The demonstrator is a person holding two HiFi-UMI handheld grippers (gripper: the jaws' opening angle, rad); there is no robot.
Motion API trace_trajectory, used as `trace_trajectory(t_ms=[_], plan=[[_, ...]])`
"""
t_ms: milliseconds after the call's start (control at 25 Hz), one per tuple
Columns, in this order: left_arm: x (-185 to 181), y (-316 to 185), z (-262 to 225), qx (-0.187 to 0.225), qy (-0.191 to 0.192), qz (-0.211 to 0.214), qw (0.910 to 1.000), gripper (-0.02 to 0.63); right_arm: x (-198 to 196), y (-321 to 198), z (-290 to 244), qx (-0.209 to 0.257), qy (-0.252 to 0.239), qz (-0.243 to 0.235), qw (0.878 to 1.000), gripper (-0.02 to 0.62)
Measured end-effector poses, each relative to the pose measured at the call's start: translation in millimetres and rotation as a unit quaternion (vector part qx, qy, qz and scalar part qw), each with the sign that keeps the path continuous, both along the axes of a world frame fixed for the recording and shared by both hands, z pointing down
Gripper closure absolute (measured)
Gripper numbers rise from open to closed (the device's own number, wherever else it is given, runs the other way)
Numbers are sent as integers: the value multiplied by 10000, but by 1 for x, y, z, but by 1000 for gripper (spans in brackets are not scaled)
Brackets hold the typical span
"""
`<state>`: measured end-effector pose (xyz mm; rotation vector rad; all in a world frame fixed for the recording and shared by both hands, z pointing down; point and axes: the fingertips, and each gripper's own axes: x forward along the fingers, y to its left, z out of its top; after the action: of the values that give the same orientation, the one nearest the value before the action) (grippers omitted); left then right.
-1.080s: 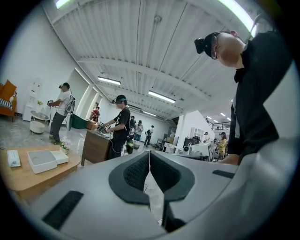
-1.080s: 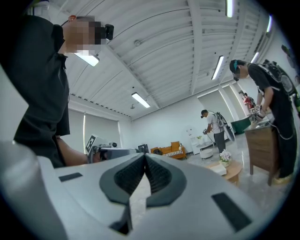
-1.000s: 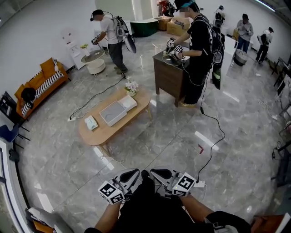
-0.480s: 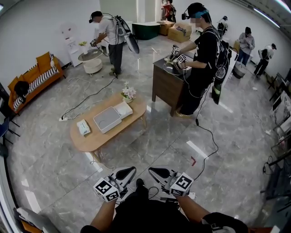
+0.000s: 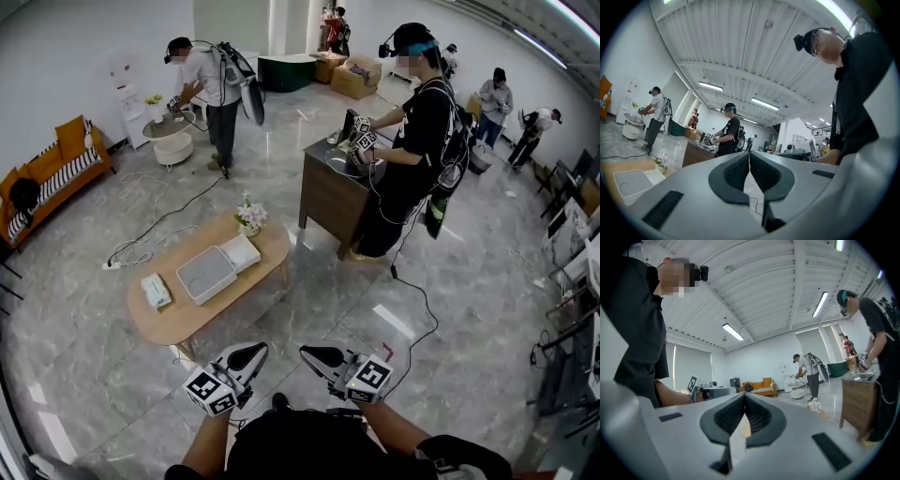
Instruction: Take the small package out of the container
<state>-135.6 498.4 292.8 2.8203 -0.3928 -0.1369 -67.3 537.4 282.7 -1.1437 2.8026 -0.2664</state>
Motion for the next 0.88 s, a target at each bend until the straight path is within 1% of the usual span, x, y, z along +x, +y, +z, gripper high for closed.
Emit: trace_trajectory(t_ms=[240, 440, 640, 880], plan=[[20, -52, 3, 100, 87, 225, 9997, 588, 15, -47, 5, 29, 79, 215, 9997, 583], [29, -85, 8, -21, 170, 271, 9995, 588, 24, -71, 7, 25, 105, 287, 9995, 583], [40, -106, 18, -62, 101, 343, 9993, 588, 44, -90, 23, -159, 201, 495, 9984, 583], [59, -150, 25, -50, 13, 279, 9996, 588, 65, -138, 30, -180, 182, 433, 9987, 583]])
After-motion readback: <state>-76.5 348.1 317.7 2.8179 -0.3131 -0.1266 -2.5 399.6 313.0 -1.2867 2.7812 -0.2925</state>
